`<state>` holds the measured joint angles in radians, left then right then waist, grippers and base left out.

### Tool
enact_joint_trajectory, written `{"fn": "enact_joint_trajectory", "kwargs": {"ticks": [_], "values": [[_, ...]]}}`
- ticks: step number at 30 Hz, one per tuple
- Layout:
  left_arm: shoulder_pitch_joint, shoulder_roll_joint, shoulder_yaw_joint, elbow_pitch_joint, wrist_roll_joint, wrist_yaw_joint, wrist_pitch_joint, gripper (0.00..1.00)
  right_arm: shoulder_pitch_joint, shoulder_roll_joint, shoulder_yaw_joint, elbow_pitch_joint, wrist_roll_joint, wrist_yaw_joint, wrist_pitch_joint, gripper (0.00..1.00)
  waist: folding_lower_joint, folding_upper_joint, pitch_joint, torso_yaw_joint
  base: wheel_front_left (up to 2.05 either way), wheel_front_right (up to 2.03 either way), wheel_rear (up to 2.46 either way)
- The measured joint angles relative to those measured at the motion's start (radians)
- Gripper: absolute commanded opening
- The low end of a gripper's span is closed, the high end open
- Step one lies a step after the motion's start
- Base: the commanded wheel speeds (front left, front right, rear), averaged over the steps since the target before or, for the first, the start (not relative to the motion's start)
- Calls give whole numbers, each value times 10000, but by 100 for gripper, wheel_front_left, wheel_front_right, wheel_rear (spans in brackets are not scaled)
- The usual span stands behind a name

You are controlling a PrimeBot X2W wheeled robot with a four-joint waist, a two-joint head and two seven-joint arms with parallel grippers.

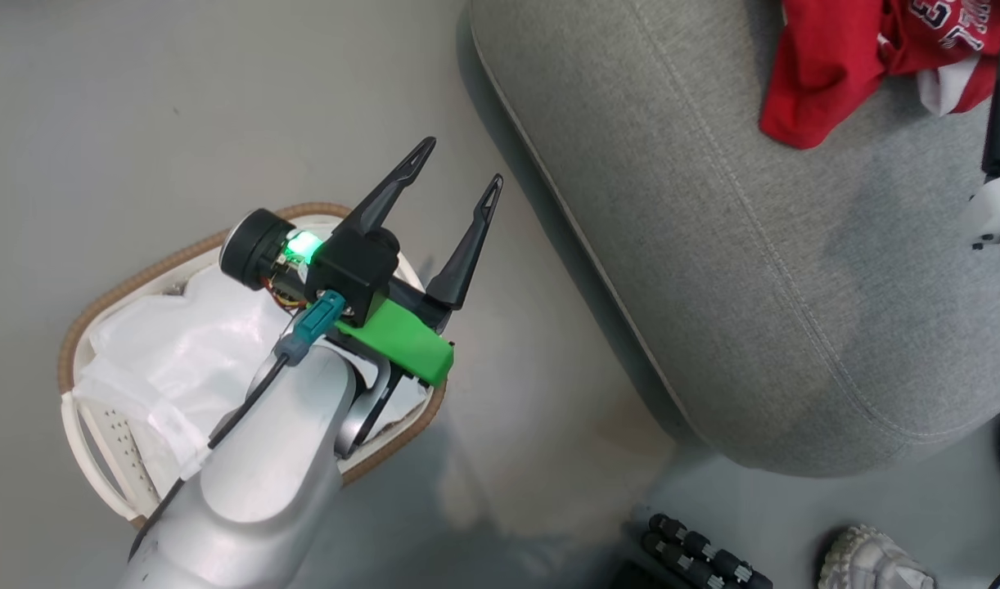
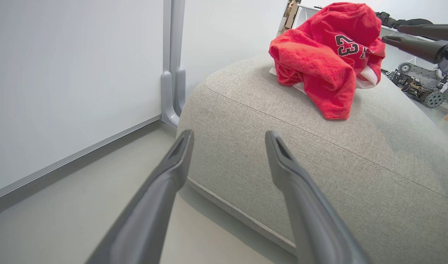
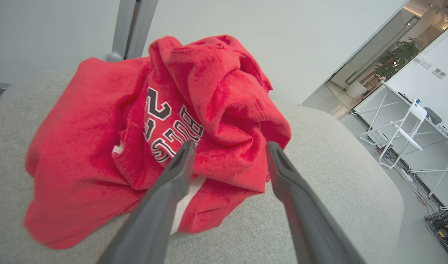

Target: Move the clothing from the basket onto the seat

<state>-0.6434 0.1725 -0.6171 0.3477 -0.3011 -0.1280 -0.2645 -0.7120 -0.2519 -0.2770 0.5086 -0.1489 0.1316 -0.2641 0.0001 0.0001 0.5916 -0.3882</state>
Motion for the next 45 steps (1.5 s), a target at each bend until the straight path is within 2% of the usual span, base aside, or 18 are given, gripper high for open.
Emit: {"fn": "enact_joint_trajectory", "kwargs": {"ticks": [8, 15, 31, 45], "values": [[734, -324, 943, 38, 42, 0, 0, 100, 758, 167, 786, -1030, 520, -2, -2, 100, 0, 0, -1031, 156, 0, 0, 0], [1471, -468, 1657, 59, 144, 0, 0, 100, 1236, 332, 1624, -1373, 1030, -2, -2, 100, -1, -1, -1894, 507, 0, 0, 0], [3142, -938, 3856, 512, 560, 0, 0, 100, 2416, 1009, 2999, -1227, 1845, -2, -2, 100, -1, -1, -3396, 2227, 0, 0, 0], [5051, -1170, 5484, 836, 903, 15, 0, 100, 3979, 1643, 3156, -807, 2092, -2, -2, 100, -1, -1, -5035, 3296, 0, 0, 0]]}}
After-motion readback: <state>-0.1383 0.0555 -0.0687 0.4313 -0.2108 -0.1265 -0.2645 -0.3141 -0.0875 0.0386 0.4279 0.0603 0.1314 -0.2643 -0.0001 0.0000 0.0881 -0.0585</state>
